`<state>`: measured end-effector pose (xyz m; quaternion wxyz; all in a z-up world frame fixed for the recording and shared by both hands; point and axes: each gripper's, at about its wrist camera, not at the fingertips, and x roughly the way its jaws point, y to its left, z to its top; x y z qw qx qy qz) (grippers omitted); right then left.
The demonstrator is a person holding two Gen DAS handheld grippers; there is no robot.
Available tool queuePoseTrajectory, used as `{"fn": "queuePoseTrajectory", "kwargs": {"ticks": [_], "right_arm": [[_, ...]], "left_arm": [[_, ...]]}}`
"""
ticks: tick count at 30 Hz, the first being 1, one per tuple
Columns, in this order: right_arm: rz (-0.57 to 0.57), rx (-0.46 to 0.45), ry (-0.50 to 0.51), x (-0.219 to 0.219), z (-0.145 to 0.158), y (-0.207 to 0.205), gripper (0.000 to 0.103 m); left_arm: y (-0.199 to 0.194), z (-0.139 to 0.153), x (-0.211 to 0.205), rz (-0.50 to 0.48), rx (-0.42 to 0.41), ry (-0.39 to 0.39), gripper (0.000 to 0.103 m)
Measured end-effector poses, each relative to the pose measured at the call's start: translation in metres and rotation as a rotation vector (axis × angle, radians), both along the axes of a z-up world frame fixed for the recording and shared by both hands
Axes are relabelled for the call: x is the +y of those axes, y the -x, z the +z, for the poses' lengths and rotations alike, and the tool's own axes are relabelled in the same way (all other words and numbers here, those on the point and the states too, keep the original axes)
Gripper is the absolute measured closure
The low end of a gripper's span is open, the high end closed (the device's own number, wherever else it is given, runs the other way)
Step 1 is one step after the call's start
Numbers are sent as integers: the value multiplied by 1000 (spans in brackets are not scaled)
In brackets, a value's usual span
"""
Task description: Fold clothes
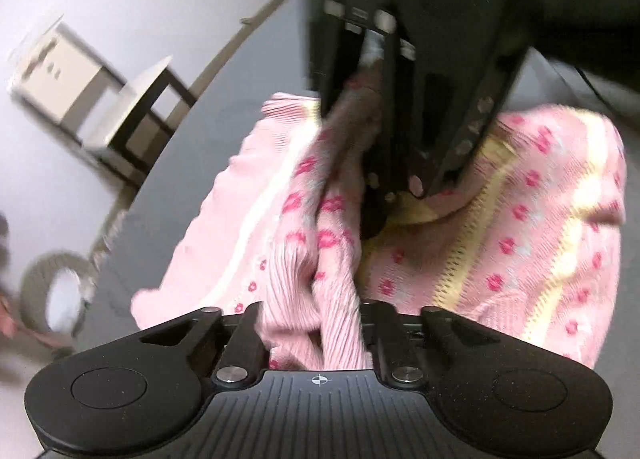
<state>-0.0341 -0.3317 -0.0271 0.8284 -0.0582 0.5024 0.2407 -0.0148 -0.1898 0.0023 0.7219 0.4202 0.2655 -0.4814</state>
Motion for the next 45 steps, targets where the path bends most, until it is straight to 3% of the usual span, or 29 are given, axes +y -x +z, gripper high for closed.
{"fn": "queuePoseTrajectory", "kwargs": {"ticks": [2,5,8,13,15,17,21,26,27,30,31,33,35,39,45], "right_arm": [[-74,2,-97,-15,-2,1,67],[-195,-1,-232,-38,-5,7,53],[-268,1,-326,-55,-11,9,53],[-382,-18,-428,-77,-14,31,53],[-439,-19,-480,-87,-20,37,50],[-498,-33,-536,-97,-24,44,39],[-549,-29,-617,-106,-35,54,39],[-549,-53,-535,-92,-38,62,39],[-554,-64,-509,-88,-39,61,39],[-582,-89,-443,-77,-46,55,39],[-586,-101,-444,-76,-48,55,43],[-592,-126,-452,-74,-50,55,66],[-619,-136,-482,-79,-52,58,81],[-672,-157,-596,-92,-45,75,84],[-714,-128,-544,-88,-44,86,80]], "left_arm": [[-10,6,13,58,61,61,75],[-18,14,38,137,93,147,52],[-16,25,71,201,93,253,44],[-31,39,120,320,181,445,38],[-31,40,136,366,195,482,38],[-34,36,146,388,230,509,38],[-27,17,157,401,271,496,38],[-17,-9,137,465,173,364,38],[-18,-12,133,500,165,365,38],[-24,-17,134,607,214,476,38],[-25,-18,138,641,233,523,38],[-28,-24,143,699,278,596,42],[-31,-32,145,739,322,621,64],[-30,-44,142,759,297,631,66],[-32,-55,137,812,273,555,66]]}}
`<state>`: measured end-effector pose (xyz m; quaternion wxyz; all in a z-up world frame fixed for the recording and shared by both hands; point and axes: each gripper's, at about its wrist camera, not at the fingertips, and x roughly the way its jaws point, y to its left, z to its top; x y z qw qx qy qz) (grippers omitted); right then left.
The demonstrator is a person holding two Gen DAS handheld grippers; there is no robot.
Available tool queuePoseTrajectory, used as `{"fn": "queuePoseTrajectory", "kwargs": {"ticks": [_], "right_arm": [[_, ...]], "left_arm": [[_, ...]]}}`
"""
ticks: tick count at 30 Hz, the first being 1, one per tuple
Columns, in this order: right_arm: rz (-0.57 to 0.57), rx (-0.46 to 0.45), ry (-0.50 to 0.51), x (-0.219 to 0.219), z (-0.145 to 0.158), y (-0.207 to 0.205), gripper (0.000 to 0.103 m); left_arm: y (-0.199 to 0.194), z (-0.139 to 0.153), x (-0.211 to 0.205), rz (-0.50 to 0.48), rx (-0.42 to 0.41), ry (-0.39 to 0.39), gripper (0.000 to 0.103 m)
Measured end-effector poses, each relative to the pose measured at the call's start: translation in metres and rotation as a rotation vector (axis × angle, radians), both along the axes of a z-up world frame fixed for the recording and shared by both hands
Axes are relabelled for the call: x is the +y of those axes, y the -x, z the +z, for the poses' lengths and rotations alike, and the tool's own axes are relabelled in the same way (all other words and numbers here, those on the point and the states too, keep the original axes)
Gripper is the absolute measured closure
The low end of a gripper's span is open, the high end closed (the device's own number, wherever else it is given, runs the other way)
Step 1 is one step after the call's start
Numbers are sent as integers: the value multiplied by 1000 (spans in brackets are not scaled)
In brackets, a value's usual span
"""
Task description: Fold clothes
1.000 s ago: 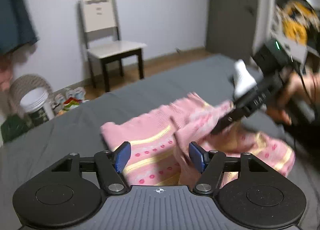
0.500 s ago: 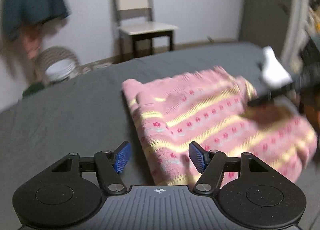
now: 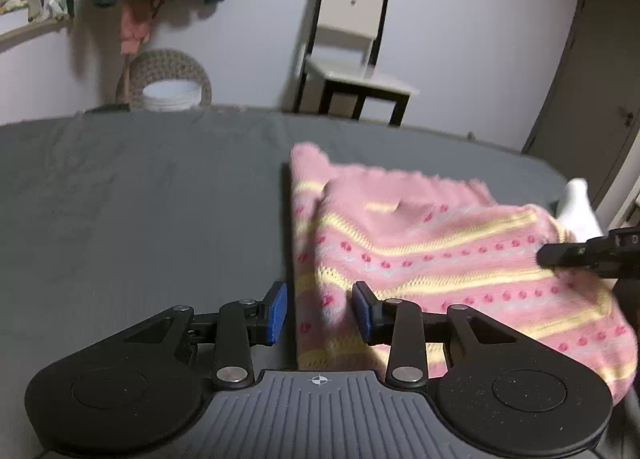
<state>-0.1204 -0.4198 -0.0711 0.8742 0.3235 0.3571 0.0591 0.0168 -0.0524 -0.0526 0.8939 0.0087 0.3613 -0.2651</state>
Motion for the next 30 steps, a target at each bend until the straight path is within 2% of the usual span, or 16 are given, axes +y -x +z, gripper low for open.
{"fn": "queuePoseTrajectory", "kwargs": {"ticks": [4,8,11,13,15,18,20,23,24,27,30], "right_arm": [[-34,51,-34,-3,-16,-5,70],[-30,42,-15,-3,-9,-4,65],[-21,-4,71,1,10,2,61],[22,-57,153,10,27,7,61],[97,-105,205,24,42,10,61],[269,-164,214,50,56,14,57],[330,-141,196,62,50,14,53],[331,-61,226,64,25,10,53],[324,-28,236,63,16,9,54],[320,-28,221,55,4,11,59],[326,-40,258,56,7,17,59]], "left_arm": [[3,-2,-2,10,-3,-52,66],[13,8,1,-1,-56,-102,66],[30,23,5,-27,-168,-129,66],[48,34,7,-97,-271,-121,66],[63,41,4,-196,-326,-109,66],[80,43,-4,-315,-318,-102,66],[84,36,-8,-352,-251,-87,66],[76,13,-13,-333,-101,-134,66],[75,7,-10,-321,-84,-117,66],[72,6,2,-290,-44,-47,66],[75,7,9,-295,-35,-59,66]]}}
